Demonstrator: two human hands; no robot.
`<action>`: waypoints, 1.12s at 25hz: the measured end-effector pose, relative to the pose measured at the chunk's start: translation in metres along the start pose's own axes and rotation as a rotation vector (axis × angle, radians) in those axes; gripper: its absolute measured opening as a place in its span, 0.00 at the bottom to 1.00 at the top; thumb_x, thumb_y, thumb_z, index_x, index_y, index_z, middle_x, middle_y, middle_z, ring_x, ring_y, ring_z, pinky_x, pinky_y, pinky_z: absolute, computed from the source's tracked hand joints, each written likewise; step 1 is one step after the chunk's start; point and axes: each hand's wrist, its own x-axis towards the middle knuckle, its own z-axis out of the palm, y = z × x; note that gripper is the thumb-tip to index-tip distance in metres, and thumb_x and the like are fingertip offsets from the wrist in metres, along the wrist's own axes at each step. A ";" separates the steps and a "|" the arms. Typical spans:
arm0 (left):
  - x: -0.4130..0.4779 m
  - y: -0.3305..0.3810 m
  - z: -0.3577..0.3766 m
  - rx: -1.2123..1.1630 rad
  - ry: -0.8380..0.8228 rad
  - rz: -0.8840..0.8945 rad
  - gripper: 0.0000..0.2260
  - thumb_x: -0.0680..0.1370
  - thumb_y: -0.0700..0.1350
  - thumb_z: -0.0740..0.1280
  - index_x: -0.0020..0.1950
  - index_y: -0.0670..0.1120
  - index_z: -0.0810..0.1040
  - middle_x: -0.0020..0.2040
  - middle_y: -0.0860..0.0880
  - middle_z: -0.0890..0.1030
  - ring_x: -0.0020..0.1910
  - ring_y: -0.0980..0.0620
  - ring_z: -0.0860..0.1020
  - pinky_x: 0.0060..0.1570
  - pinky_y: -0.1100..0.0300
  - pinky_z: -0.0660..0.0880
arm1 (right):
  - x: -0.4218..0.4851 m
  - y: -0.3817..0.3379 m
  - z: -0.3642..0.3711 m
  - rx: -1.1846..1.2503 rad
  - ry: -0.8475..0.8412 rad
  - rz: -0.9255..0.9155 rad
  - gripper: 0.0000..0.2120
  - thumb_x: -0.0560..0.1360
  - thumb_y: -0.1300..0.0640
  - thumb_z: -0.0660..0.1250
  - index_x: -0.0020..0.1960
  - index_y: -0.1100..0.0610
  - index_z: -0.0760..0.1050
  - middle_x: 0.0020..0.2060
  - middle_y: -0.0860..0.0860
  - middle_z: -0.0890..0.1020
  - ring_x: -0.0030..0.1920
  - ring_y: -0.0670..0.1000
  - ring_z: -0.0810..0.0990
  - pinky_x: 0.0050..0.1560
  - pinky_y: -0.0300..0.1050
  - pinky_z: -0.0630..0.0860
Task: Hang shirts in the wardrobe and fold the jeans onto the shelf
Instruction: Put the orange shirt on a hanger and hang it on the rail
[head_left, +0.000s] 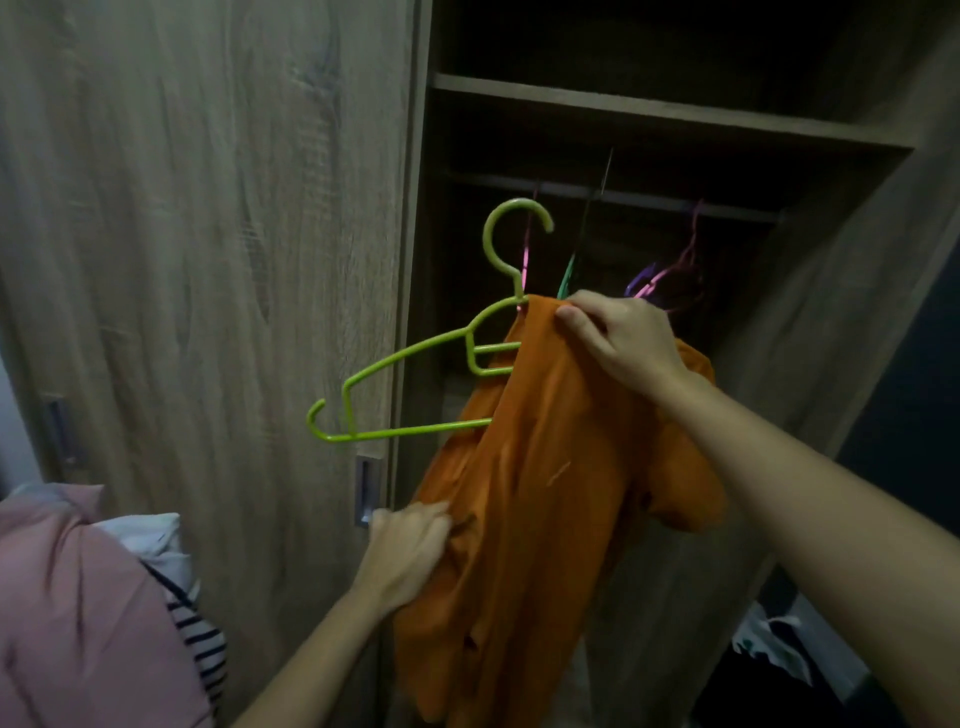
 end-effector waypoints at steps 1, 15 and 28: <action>-0.005 -0.012 -0.005 -0.092 0.024 -0.147 0.07 0.72 0.48 0.61 0.41 0.47 0.76 0.40 0.47 0.83 0.36 0.51 0.83 0.37 0.53 0.79 | -0.003 0.004 -0.002 -0.018 -0.004 -0.005 0.23 0.78 0.41 0.50 0.53 0.51 0.79 0.40 0.51 0.84 0.37 0.47 0.79 0.32 0.38 0.68; -0.013 -0.084 -0.046 -0.517 -0.325 -0.720 0.23 0.59 0.42 0.73 0.53 0.49 0.76 0.46 0.45 0.74 0.47 0.47 0.74 0.39 0.66 0.74 | -0.085 0.001 0.041 0.232 -0.185 0.228 0.34 0.73 0.28 0.44 0.54 0.48 0.80 0.44 0.42 0.81 0.43 0.42 0.78 0.39 0.33 0.71; 0.039 -0.044 -0.088 -0.291 -0.084 -0.334 0.18 0.73 0.58 0.64 0.62 0.57 0.73 0.58 0.56 0.75 0.55 0.58 0.75 0.54 0.59 0.74 | -0.113 -0.034 0.077 0.330 -0.260 0.370 0.23 0.73 0.28 0.44 0.43 0.36 0.75 0.34 0.39 0.79 0.36 0.38 0.77 0.37 0.38 0.69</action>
